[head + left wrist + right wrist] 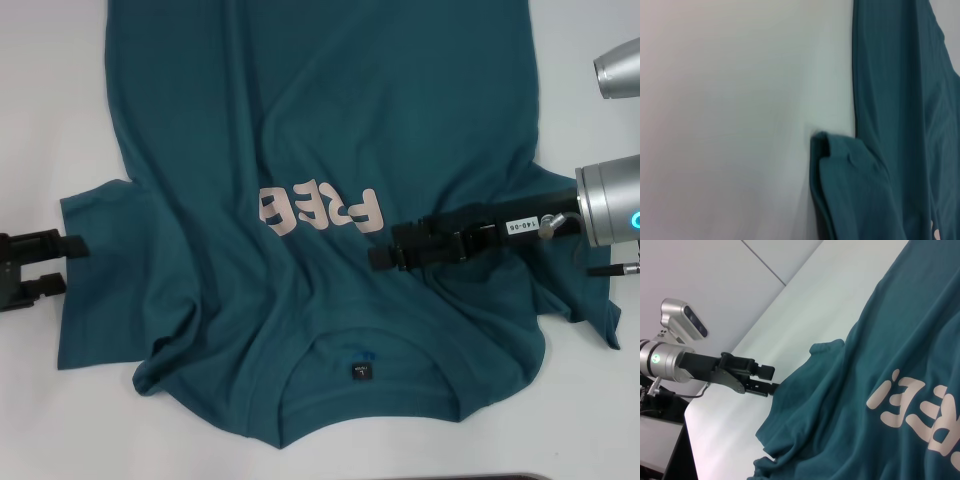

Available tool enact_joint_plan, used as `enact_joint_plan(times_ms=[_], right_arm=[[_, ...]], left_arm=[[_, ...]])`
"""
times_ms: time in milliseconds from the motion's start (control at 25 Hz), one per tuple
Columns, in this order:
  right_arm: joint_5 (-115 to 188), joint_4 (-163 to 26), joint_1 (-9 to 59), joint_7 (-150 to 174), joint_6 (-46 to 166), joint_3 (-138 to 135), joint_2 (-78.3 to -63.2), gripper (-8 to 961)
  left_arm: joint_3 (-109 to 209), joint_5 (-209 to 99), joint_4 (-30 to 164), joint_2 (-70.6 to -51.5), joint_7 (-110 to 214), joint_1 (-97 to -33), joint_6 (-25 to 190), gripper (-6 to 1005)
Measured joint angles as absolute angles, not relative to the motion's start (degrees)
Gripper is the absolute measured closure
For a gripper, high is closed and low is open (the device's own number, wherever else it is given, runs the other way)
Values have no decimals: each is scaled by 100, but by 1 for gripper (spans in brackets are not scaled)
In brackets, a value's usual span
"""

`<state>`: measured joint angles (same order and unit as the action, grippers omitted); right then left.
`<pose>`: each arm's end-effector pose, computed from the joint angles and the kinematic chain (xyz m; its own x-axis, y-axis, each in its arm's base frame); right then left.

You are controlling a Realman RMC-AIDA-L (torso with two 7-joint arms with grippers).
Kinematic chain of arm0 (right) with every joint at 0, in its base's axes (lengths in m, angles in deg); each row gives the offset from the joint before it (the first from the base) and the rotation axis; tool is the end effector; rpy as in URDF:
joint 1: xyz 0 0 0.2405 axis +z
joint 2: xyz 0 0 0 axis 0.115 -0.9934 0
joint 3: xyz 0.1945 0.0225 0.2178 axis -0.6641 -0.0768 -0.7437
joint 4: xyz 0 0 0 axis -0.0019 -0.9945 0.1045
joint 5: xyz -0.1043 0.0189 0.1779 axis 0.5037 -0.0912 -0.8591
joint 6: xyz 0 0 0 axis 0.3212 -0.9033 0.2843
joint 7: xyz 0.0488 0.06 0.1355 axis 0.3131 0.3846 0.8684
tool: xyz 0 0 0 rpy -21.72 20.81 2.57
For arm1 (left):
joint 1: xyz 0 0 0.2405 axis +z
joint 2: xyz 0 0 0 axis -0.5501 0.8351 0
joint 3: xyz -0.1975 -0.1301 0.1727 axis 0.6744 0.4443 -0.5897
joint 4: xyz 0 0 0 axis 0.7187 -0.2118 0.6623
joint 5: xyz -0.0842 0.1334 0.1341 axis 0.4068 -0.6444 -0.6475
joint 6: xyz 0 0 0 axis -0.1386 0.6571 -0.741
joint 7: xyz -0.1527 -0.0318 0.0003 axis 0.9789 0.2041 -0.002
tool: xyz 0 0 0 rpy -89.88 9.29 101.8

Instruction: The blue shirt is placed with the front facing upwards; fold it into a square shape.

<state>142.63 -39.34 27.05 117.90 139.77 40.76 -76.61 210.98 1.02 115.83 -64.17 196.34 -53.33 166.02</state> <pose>0.2793 0.3328 -0.0688 0.5829 -0.7722 -0.2529 -0.7621 -0.6276 0.1595 -0.3911 0.2797 0.0203 -0.2391 0.8779 0.4148 0.9696 0.1930 0.1505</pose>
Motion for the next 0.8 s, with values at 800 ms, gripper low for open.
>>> enact_joint_plan(times_ms=[800], right_arm=[[14263,-3934,2690,11784,13977,4027,-7661,65]], left_arm=[[20795,143,11512,-6493,19419,-5491,16593,323]])
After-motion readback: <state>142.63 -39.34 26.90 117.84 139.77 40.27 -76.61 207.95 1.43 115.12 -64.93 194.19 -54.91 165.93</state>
